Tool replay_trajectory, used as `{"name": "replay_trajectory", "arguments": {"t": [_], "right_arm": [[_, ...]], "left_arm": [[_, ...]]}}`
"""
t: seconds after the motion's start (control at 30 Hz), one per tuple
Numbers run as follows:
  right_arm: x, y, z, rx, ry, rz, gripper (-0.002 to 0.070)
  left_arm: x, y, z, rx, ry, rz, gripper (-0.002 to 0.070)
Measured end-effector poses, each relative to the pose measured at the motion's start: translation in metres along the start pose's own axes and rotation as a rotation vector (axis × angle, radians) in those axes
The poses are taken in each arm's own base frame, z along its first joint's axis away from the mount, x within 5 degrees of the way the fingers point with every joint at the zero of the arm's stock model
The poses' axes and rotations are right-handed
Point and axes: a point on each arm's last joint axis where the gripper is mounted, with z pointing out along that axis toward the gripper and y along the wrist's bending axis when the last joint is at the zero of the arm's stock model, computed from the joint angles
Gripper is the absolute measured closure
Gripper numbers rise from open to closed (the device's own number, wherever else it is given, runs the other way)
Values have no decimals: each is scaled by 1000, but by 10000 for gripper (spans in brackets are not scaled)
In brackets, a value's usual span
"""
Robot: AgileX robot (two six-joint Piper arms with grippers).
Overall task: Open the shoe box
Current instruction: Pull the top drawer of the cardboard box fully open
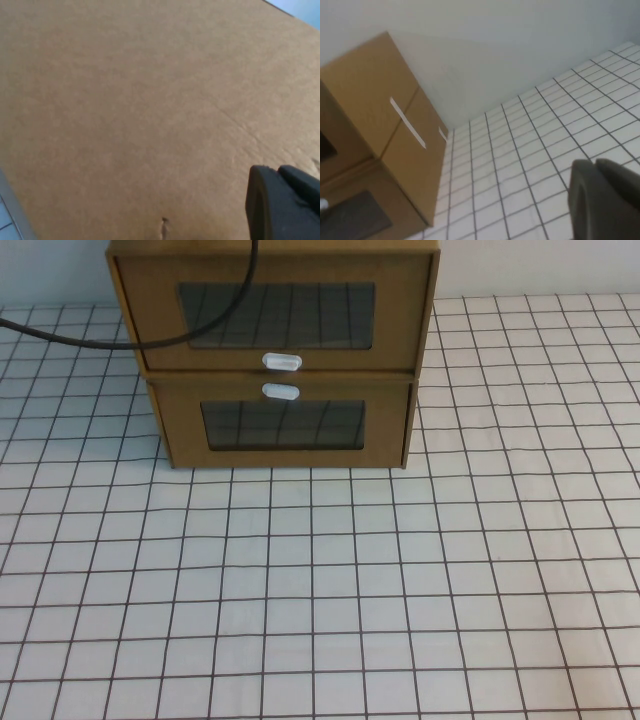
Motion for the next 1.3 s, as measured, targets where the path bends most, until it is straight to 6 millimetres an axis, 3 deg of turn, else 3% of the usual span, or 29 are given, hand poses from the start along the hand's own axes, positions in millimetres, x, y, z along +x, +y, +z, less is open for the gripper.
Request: {"name": "replay_trajectory", "arguments": {"t": [0.27, 0.43, 0.53, 0.73, 1.1, 1.3], "right_arm": [[-4, 0, 0, -6, -47, 166, 689], [4, 7, -1, -48, 89, 175, 689], [-1, 18, -3, -90, 171, 161, 689], [-11, 36, 7, -94, 407, 104, 689], [-50, 72, 56, -193, 746, -149, 689], [-74, 87, 91, -235, 816, -190, 689]], "left_arm": [[-7, -6, -5, 49, 18, 30, 677], [-25, -13, -17, 59, -1, 74, 677], [-35, -24, -21, 32, 36, 128, 677], [-44, -57, -13, -11, 109, 234, 677], [-22, -45, 20, -38, 219, 189, 677], [-19, -31, 19, -72, 219, 113, 677]]}}
